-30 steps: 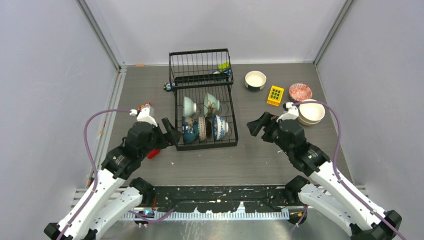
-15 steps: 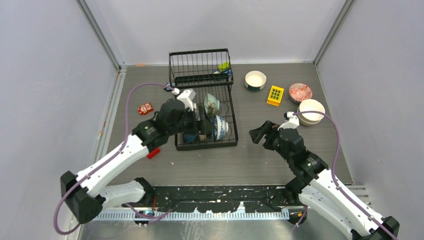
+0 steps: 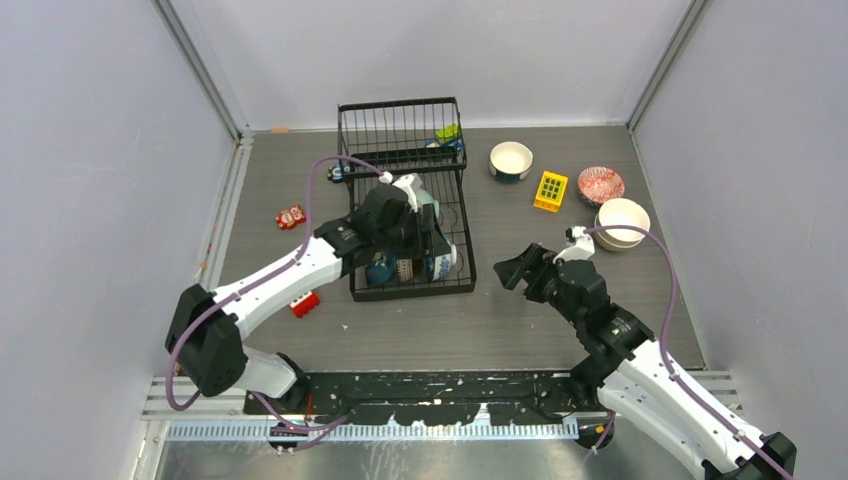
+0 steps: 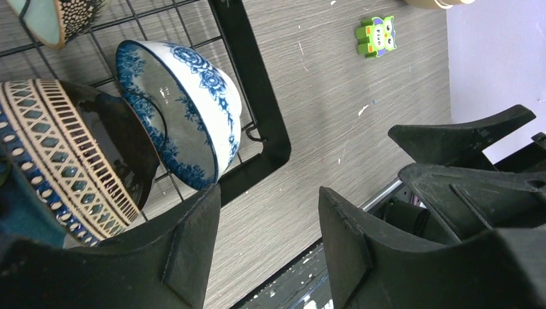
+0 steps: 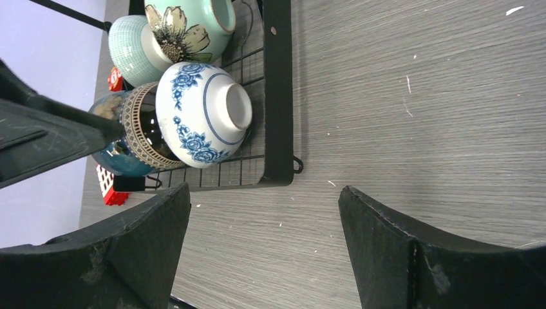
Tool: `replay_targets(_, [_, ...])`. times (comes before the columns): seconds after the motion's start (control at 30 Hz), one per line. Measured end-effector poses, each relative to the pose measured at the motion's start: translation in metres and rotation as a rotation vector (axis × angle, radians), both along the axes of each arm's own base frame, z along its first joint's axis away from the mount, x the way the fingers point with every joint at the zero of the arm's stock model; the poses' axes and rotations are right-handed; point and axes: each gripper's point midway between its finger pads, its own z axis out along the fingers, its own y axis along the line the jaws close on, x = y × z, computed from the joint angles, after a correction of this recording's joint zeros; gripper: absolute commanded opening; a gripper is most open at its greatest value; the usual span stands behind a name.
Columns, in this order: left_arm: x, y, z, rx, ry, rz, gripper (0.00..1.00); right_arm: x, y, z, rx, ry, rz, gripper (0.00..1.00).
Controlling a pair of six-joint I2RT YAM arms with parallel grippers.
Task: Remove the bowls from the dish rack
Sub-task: Pick up the bowl from the dish rack.
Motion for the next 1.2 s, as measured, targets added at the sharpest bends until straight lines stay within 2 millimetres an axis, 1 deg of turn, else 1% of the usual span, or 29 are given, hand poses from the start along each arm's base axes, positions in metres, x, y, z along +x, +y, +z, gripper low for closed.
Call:
replay_targets(0.13, [0.007,-0.005,-0.006,-0.005,0.018,-0.007,0.55,-0.002,0.001,0.003,0.025,-0.016,0.008,0.89])
replay_targets(0.3, [0.015,0.000,-0.020,0.005,0.057,0.005,0.55,-0.004,0.001,0.008,0.043,-0.037,0.010,0.89])
replay_targets(0.43, [0.019,-0.003,-0.023,-0.011,0.068,-0.007,0.52,-0.005,0.001,0.010,0.048,-0.044,0.013,0.88])
replay_targets(0.5, [0.020,-0.006,-0.024,-0.022,0.067,-0.017,0.50,-0.005,0.001,0.009,0.047,-0.042,0.016,0.88])
replay_targets(0.67, [0.022,-0.012,-0.032,-0.029,0.080,-0.034,0.48,-0.006,0.001,0.009,0.046,-0.042,0.020,0.88])
replay_targets(0.87, [0.022,-0.011,-0.044,-0.021,0.100,-0.035,0.45,-0.009,0.000,0.014,0.056,-0.057,0.023,0.88])
replay_targets(0.97, [0.021,-0.012,-0.048,-0.024,0.106,-0.041,0.40,-0.009,0.000,0.015,0.058,-0.059,0.023,0.88])
replay_targets(1.2, [0.016,-0.014,-0.060,-0.055,0.115,-0.067,0.35,-0.009,0.000,0.013,0.054,-0.053,0.025,0.88])
